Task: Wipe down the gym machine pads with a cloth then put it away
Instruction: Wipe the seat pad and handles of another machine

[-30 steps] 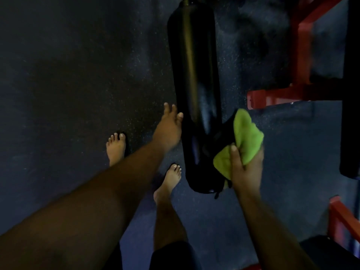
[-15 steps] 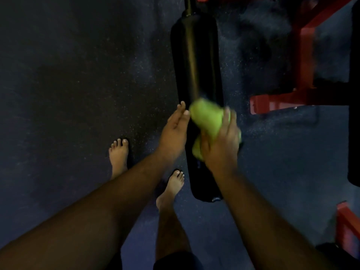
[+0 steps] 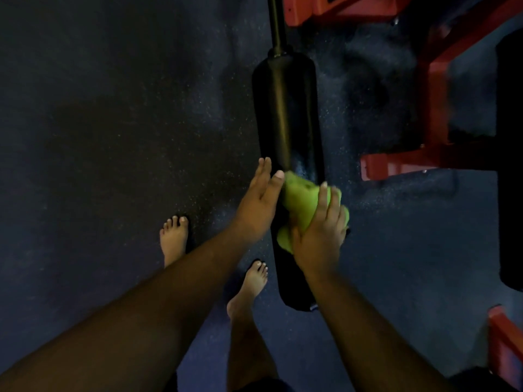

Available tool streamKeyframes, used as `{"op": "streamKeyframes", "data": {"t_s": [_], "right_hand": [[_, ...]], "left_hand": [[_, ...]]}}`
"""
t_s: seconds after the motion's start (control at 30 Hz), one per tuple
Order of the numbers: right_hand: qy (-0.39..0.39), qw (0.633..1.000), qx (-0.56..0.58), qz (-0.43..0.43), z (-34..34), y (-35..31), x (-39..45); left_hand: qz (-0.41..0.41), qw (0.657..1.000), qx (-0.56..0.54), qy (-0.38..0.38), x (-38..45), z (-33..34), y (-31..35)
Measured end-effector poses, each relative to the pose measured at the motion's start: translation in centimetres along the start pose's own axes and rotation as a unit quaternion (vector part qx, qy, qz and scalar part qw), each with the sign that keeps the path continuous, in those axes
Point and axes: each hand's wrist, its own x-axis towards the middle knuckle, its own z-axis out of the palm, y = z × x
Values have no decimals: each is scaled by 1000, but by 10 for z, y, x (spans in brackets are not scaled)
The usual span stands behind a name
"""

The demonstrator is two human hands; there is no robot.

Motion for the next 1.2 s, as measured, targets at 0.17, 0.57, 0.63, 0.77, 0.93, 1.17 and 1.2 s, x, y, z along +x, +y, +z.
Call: {"op": "streamKeyframes", "data": {"t_s": [0.17,0.57,0.63,0.77,0.93,1.17,1.2], "right_hand": [[38,999,-19,-24,-10,-43,65],[9,992,18,-128,-47,-96,169],[-11,993,-14,-120,-46,-71,130],[-94,991,-40,-84,-43,-22,37],[-178,976,-119,-40,-22,42,-83],[-256,953,-142,-79,-39,110,-176],[-268,953,-123,-67,-46,108,-169]], "left_hand": [[13,995,-87,45,20,-3,1],[20,994,-77,71,39,-4,5],[20,993,-91,72,29,-2,9],[-30,995,-96,11,-5,8,-8],[-110,992,52,-20,-90,53,-48],[-156,967,178,-90,-203,89,-109],[-152,972,153,-94,-208,90,-107]]}}
